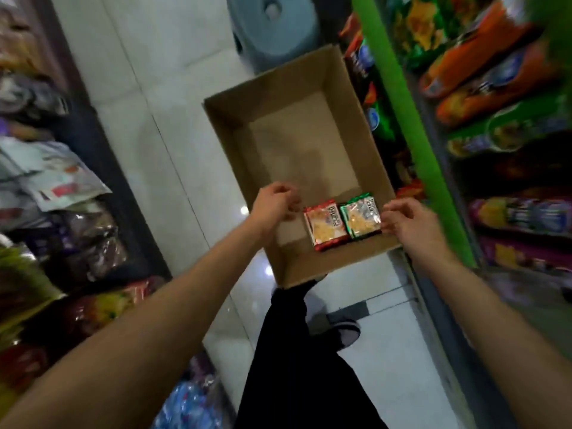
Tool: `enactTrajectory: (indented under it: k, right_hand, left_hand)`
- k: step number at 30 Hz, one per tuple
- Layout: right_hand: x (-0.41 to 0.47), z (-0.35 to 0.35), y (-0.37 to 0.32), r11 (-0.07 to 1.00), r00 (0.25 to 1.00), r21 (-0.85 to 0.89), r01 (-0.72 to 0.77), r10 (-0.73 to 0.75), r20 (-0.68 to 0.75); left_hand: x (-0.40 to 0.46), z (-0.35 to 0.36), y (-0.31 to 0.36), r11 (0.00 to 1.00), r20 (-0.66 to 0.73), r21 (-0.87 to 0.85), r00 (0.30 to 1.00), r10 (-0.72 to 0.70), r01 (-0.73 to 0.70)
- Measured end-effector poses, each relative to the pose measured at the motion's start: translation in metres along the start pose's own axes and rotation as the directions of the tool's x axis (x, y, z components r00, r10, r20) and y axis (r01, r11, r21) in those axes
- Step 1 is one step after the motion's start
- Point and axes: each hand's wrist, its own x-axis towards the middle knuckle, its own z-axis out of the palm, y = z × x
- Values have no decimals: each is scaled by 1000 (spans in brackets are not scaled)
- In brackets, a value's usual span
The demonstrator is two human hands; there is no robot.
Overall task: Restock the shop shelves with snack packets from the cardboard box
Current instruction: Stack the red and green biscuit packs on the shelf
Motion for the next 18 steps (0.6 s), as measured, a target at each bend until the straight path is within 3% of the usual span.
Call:
enactTrajectory:
  k: [9,14,18]
  right_hand:
    - [152,71,146,967,979,-163,-196,203,33]
    - [215,101,197,919,936,-188,-347,352,-7]
    - [236,110,223,861,861,-14,-508,507,-29]
  left_hand:
    - [193,54,-139,960,74,252,986,-148,125]
    - [269,92,-169,895,100,445,993,-60,9]
    - [304,123,-180,817,145,573,989,-18,-69]
